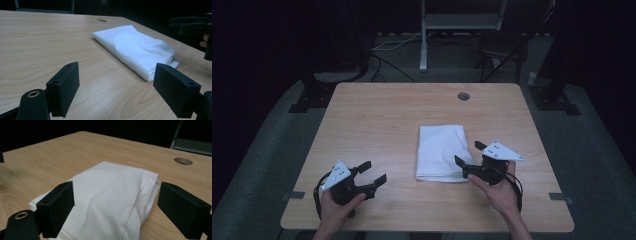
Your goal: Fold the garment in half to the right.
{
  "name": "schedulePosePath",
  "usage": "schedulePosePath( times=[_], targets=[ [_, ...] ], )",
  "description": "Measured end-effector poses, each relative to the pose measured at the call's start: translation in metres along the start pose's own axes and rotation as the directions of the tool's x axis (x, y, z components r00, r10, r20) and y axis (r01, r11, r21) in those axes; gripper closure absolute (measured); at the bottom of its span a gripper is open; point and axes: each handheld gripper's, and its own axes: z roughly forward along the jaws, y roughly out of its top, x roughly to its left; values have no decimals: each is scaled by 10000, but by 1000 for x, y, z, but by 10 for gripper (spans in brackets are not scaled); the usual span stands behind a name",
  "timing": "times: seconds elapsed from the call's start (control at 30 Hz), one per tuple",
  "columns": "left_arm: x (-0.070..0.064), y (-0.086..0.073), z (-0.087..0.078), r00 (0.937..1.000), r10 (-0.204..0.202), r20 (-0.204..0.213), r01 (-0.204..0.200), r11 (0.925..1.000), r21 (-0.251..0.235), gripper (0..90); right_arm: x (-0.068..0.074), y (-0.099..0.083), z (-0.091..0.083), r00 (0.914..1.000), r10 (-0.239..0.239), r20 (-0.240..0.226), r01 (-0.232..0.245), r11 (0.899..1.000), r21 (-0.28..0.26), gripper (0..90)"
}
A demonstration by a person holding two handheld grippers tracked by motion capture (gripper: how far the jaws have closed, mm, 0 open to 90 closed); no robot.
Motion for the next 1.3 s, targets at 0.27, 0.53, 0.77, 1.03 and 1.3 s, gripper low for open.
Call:
schedulePosePath(
  times=[0.27,0.53,0.77,1.03,1.3],
  targets=[
    [-1,0,0,10000,45,-44,-46,10000,-58,207,-2,3,-28,9998,-186,-52,185,9995,-244,137],
    [-1,0,-1,9999,90,-138,-90,10000,-19,207,-7,3,-54,9998,-143,111,150,9982,-582,137],
    [-2,0,-1,9997,121,-231,-123,9999,-66,207,-10,4,-73,9995,-60,316,89,9958,-907,136],
    [-3,-1,-1,9994,135,-317,-138,9999,-88,207,-16,-2,-87,9982,114,583,-47,9937,-1123,135],
    [-3,-1,-1,9992,152,-368,-157,9998,-134,207,-28,-15,-97,9922,590,1098,-444,9904,-1313,135]
  ],
)
